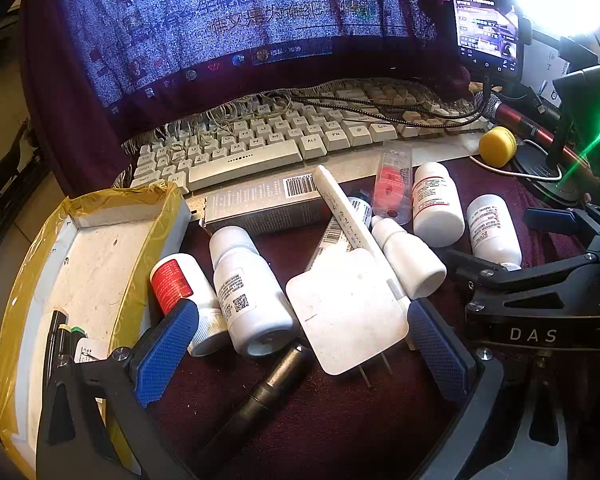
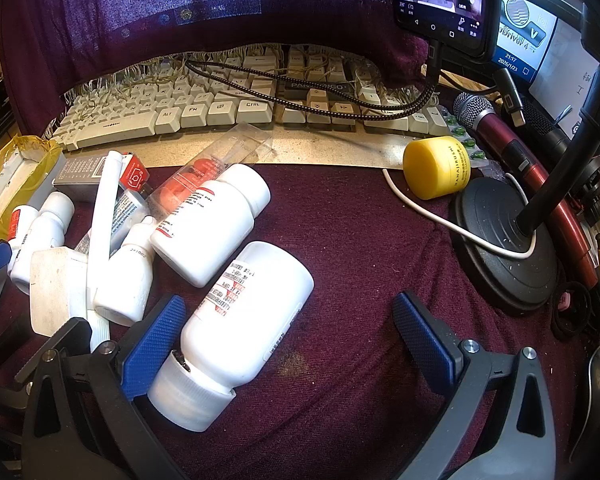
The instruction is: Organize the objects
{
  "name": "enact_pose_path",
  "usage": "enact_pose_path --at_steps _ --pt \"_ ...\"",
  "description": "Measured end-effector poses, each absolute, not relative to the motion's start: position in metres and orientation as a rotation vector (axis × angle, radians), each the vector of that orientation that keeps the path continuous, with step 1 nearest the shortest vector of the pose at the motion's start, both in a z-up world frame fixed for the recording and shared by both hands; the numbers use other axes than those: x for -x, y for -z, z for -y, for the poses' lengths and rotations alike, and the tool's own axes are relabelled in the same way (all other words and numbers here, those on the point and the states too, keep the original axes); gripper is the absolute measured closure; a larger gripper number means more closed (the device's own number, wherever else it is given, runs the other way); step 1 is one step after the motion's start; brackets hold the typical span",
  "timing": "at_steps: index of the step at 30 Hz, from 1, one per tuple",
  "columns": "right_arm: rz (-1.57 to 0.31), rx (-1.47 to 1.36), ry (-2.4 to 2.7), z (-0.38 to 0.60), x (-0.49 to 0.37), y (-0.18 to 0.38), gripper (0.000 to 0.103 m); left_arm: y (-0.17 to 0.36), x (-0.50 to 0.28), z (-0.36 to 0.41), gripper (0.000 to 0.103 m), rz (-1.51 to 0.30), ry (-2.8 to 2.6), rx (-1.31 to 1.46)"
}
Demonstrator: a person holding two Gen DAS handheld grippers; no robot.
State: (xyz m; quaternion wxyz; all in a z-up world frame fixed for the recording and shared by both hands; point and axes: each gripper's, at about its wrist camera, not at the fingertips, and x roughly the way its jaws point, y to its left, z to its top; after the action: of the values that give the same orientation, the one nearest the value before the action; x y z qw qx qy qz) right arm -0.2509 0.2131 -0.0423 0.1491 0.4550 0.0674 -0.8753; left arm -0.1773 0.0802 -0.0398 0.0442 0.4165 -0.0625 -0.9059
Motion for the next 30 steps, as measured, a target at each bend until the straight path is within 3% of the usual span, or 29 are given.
enact_pose_path --at_steps 30 --pt "-0.195 -1.307 2.515 -0.2125 0.2526 0.0422 0.0 0.0394 0.1776 -0.0801 0.001 0.191 2.768 -1.272"
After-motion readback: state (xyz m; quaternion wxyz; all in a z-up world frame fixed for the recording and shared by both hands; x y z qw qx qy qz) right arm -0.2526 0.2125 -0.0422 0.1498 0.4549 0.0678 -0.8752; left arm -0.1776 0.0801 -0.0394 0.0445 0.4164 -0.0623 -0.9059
